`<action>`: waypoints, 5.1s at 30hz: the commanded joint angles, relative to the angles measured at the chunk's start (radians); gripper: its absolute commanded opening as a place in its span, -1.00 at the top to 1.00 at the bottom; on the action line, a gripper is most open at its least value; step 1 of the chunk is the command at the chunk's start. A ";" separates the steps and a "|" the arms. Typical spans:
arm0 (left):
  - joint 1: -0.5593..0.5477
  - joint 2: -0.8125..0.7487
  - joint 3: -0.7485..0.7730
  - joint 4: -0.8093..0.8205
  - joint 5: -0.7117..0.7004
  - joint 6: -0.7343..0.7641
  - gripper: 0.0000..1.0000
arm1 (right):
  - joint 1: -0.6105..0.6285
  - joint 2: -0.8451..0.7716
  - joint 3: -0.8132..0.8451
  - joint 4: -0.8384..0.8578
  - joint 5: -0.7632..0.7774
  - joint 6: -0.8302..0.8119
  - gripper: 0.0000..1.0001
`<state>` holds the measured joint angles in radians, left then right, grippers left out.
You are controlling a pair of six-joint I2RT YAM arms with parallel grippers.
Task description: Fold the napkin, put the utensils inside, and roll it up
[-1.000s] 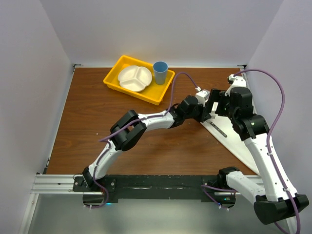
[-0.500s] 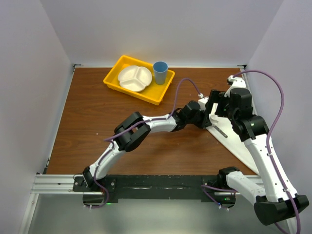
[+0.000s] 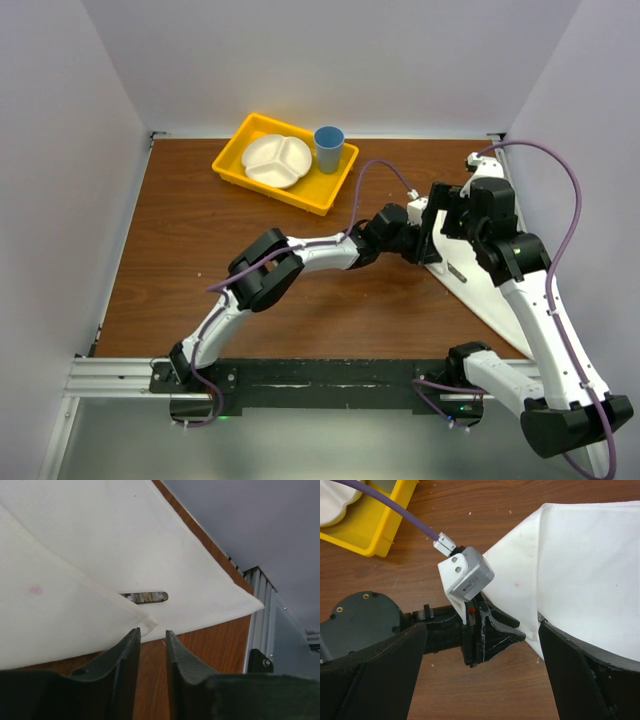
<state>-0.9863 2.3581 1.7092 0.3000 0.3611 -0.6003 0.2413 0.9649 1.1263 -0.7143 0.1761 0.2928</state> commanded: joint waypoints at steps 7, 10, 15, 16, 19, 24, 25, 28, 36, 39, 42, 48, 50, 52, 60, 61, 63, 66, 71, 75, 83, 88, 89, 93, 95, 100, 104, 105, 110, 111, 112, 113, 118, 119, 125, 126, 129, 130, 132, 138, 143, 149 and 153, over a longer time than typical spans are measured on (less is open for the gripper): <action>0.043 0.035 0.076 0.062 0.038 -0.139 0.67 | 0.003 -0.005 0.041 -0.013 0.048 0.011 -0.96; 0.041 0.088 0.099 0.096 0.064 -0.183 0.68 | 0.003 -0.003 0.041 -0.011 0.043 0.012 -0.96; 0.038 0.164 0.156 0.090 0.101 -0.207 0.67 | 0.001 0.014 0.039 -0.020 0.040 0.019 -0.96; 0.038 0.165 0.159 0.088 0.105 -0.210 0.67 | 0.001 0.018 0.043 -0.027 0.039 0.023 -0.97; 0.040 0.162 0.161 0.065 0.102 -0.193 0.63 | 0.001 0.034 0.055 -0.036 0.030 0.040 -0.96; 0.047 0.064 0.121 0.022 0.096 -0.162 0.52 | 0.000 0.069 0.079 -0.069 0.016 0.058 -0.96; 0.049 0.029 0.094 0.021 0.088 -0.148 0.49 | 0.000 0.075 0.084 -0.077 0.026 0.057 -0.96; 0.070 -0.135 -0.040 -0.013 0.056 -0.132 0.36 | -0.003 0.116 0.107 -0.109 0.118 0.049 -0.96; 0.188 -0.612 -0.445 -0.105 0.105 -0.063 0.24 | -0.020 0.322 0.147 -0.074 0.143 0.117 -0.96; 0.253 -0.805 -0.529 -0.241 0.102 0.081 0.24 | -0.030 0.415 0.119 -0.043 0.151 0.178 -0.89; 0.299 -0.971 -0.549 -0.468 0.029 0.234 0.26 | -0.037 0.498 0.125 -0.088 0.178 0.259 -0.56; 0.336 -1.183 -0.599 -0.715 -0.065 0.327 0.26 | -0.054 0.555 0.125 -0.175 0.178 0.396 -0.29; 0.339 -1.229 -0.611 -0.788 -0.173 0.330 0.26 | -0.063 0.552 0.132 -0.145 0.209 0.369 -0.19; 0.348 -1.258 -0.642 -0.812 -0.217 0.321 0.25 | -0.106 0.560 0.115 -0.108 0.226 0.314 0.06; 0.360 -1.246 -0.537 -0.950 -0.419 0.313 0.24 | -0.284 0.672 0.142 -0.059 0.191 0.203 0.45; 0.360 -1.238 -0.531 -0.957 -0.432 0.319 0.24 | -0.284 0.702 0.161 -0.057 0.191 0.177 0.45; 0.362 -1.222 -0.504 -0.972 -0.448 0.330 0.23 | -0.284 0.738 0.177 -0.048 0.184 0.142 0.41; 0.364 -1.169 -0.462 -1.007 -0.465 0.329 0.22 | -0.286 0.773 0.199 -0.019 0.166 0.118 0.36; 0.367 -1.086 -0.386 -1.035 -0.439 0.327 0.21 | -0.284 0.807 0.185 0.004 0.166 0.103 0.35; 0.368 -1.070 -0.344 -1.049 -0.448 0.323 0.19 | -0.284 0.798 0.132 0.048 0.106 0.109 0.32; 0.368 -1.028 -0.264 -1.069 -0.433 0.329 0.18 | -0.284 0.818 0.067 0.121 0.020 0.109 0.29; 0.371 -1.031 -0.257 -1.075 -0.430 0.321 0.18 | -0.284 0.827 0.049 0.141 -0.013 0.117 0.27; 0.371 -1.033 -0.255 -1.073 -0.432 0.320 0.18 | -0.283 0.830 0.047 0.148 -0.023 0.118 0.27; 0.371 -1.036 -0.246 -1.084 -0.436 0.320 0.18 | -0.281 0.860 0.044 0.171 -0.047 0.121 0.26; 0.370 -1.037 -0.241 -1.090 -0.439 0.320 0.18 | -0.275 0.874 0.047 0.179 -0.047 0.121 0.26; 0.371 -1.042 -0.249 -1.093 -0.439 0.320 0.17 | -0.252 0.905 0.066 0.196 -0.075 0.127 0.26; 0.371 -1.043 -0.255 -1.093 -0.442 0.318 0.17 | -0.186 0.940 0.085 0.210 -0.102 0.160 0.26; 0.370 -1.043 -0.257 -1.093 -0.445 0.321 0.17 | -0.174 0.957 0.104 0.211 -0.107 0.167 0.27; 0.371 -1.040 -0.264 -1.089 -0.442 0.327 0.17 | -0.068 1.031 0.226 0.196 -0.128 0.190 0.27; 0.373 -1.039 -0.263 -1.088 -0.441 0.329 0.17 | -0.060 1.058 0.251 0.181 -0.128 0.190 0.26; 0.373 -1.039 -0.263 -1.087 -0.439 0.333 0.17 | -0.048 1.071 0.274 0.171 -0.130 0.192 0.26; 0.373 -1.034 -0.263 -1.084 -0.436 0.335 0.17 | -0.046 1.081 0.295 0.162 -0.142 0.193 0.26; 0.373 -1.037 -0.276 -1.070 -0.425 0.344 0.17 | -0.042 1.056 0.440 0.027 -0.141 0.198 0.09; 0.373 -1.042 -0.281 -1.062 -0.424 0.347 0.17 | -0.042 1.043 0.463 0.007 -0.126 0.203 0.03; 0.373 -1.077 -0.298 -1.061 -0.439 0.376 0.16 | -0.126 0.876 0.350 -0.123 -0.132 0.380 -0.25; 0.373 -1.086 -0.312 -1.059 -0.442 0.376 0.15 | -0.146 0.849 0.314 -0.151 -0.129 0.417 -0.32; 0.373 -1.129 -0.361 -1.046 -0.429 0.376 0.13 | -0.238 0.704 0.150 -0.168 -0.135 0.509 -0.47; 0.373 -1.160 -0.379 -1.032 -0.424 0.372 0.13 | -0.270 0.672 0.114 -0.178 -0.129 0.535 -0.48; 0.373 -1.195 -0.434 -1.018 -0.406 0.369 0.12 | -0.315 0.580 0.014 -0.204 -0.107 0.543 -0.50; 0.359 -1.310 -0.534 -1.003 -0.435 0.378 0.07 | -0.463 0.382 -0.227 -0.238 -0.012 0.624 -0.47; 0.336 -1.307 -0.517 -1.013 -0.488 0.401 0.03 | -0.574 0.308 -0.347 -0.278 0.085 0.681 -0.32; 0.322 -1.255 -0.481 -1.010 -0.487 0.407 0.02 | -0.658 0.258 -0.402 -0.240 0.077 0.681 -0.32; 0.322 -1.243 -0.473 -1.021 -0.493 0.401 0.02 | -0.689 0.279 -0.419 -0.221 0.076 0.669 -0.31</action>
<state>-0.6617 1.1130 1.1866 -0.7418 -0.1127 -0.2157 -0.4244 1.2434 0.7231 -0.9642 0.2188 0.9401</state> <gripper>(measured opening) 0.488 0.658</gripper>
